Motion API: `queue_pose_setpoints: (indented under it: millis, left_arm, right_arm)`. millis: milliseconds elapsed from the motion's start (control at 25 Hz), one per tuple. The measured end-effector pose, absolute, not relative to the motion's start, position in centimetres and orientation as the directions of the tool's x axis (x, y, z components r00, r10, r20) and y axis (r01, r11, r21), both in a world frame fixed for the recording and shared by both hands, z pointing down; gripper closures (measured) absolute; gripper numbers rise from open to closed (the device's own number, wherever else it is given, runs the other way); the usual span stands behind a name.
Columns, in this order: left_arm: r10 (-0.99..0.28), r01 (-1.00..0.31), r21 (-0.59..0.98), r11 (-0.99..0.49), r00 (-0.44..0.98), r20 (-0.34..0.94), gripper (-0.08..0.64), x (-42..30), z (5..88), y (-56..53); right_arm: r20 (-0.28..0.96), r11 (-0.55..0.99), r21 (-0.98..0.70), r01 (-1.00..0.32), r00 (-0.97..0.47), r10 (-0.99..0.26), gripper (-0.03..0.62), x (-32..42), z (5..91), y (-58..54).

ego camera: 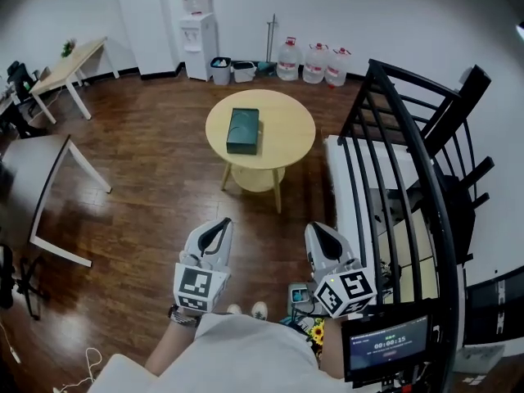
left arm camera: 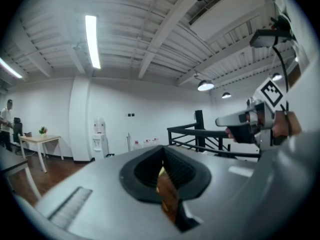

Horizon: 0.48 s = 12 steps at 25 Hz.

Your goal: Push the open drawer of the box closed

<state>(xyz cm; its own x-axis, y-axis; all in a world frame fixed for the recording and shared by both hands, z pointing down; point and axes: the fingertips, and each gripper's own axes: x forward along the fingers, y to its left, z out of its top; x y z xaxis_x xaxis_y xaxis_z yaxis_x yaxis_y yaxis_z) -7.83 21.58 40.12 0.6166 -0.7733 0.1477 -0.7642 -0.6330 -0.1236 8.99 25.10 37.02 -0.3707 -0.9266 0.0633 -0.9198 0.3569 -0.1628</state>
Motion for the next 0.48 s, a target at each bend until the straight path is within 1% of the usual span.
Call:
queue_pose_setpoints:
  millis: [120, 480]
  left_arm:
    - [-0.762, -0.755, -0.115, -0.646, 0.628, 0.157, 0.552, -8.0, 40.3, 21.9]
    - [-0.752, -0.743, -0.121, -0.659, 0.644, 0.144, 0.552, -7.8, 39.6, 20.2]
  right_arm:
    - [0.086, 0.352, -0.142, -0.925, -0.365, -0.927, 0.590, 8.3, 37.1, 25.6]
    - [0.080, 0.364, -0.085, -0.928, -0.370, -0.926, 0.591, 7.6, 36.5, 24.1]
